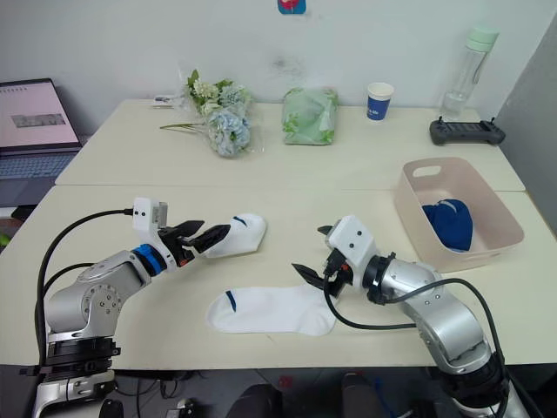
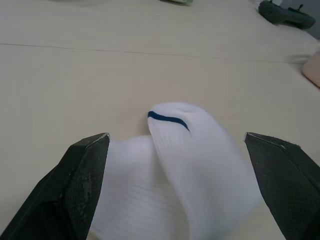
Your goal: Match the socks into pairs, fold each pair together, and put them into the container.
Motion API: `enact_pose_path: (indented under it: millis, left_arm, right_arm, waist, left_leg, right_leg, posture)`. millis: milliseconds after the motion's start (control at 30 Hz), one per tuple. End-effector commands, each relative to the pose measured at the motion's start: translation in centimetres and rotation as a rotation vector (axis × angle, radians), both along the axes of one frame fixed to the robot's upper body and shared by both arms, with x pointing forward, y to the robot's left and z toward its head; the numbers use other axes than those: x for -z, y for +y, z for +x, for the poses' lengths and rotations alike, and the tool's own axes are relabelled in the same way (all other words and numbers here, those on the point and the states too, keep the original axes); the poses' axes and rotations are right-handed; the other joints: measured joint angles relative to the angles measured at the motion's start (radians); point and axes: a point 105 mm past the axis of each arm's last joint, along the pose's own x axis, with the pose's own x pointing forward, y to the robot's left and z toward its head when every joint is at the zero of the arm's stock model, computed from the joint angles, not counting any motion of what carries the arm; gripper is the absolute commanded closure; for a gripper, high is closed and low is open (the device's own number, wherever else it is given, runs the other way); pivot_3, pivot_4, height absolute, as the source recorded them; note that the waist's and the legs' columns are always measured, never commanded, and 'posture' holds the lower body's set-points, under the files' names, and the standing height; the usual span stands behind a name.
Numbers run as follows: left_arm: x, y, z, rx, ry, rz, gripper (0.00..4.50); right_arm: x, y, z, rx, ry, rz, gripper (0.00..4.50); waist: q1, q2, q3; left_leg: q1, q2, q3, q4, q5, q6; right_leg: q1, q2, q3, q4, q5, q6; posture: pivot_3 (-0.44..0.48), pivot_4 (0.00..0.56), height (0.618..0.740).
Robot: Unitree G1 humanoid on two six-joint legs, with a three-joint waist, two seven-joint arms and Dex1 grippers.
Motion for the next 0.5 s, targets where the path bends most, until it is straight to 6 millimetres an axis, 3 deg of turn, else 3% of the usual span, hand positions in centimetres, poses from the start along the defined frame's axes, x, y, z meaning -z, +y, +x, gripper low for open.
enact_pose_path:
  millis: [33,100,233,500]
  left_arm:
    - [-2.4,1.9,1.0,-0.046,-0.085,0.021,0.02]
    - [-2.6,2.8,1.8,-0.095,-0.088,0.049,0.02]
    - [-0.9,4.3,3.1,-0.132,0.001,0.118,0.02]
    - [2.4,4.5,3.2,-0.079,0.148,0.199,0.02]
  right_arm:
    - [-1.2,0.2,-0.6,-0.023,-0.051,0.015,0.00]
    - [-1.2,0.2,-0.6,-0.024,-0.051,0.013,0.00]
    - [-1.2,0.3,-0.5,-0.027,-0.053,0.013,0.00]
    - [-1.2,0.3,-0.6,-0.021,-0.049,0.017,0.00]
  waist:
    - [0.000,0.000,0.000]
    - [0.000,0.000,0.000]
    - [-0.001,0.000,0.000]
    - [-0.001,0.000,0.000]
  left_leg:
    - [0.000,0.000,0.000,0.000,0.000,0.000]
    - [0.000,0.000,0.000,0.000,0.000,0.000]
    - [0.000,-0.001,0.001,0.000,0.000,0.000]
    - [0.000,-0.001,0.000,0.000,0.000,0.000]
  right_leg:
    - [0.000,0.000,0.000,0.000,0.000,0.000]
    - [0.000,0.000,0.000,0.000,0.000,0.000]
    - [0.000,0.000,0.001,0.000,0.000,0.000]
    - [-0.001,0.000,0.000,0.000,0.000,0.000]
  posture:
    - [0.000,0.150,0.740]
    - [0.000,0.150,0.740]
    - [0.000,0.150,0.740]
    - [0.000,0.150,0.740]
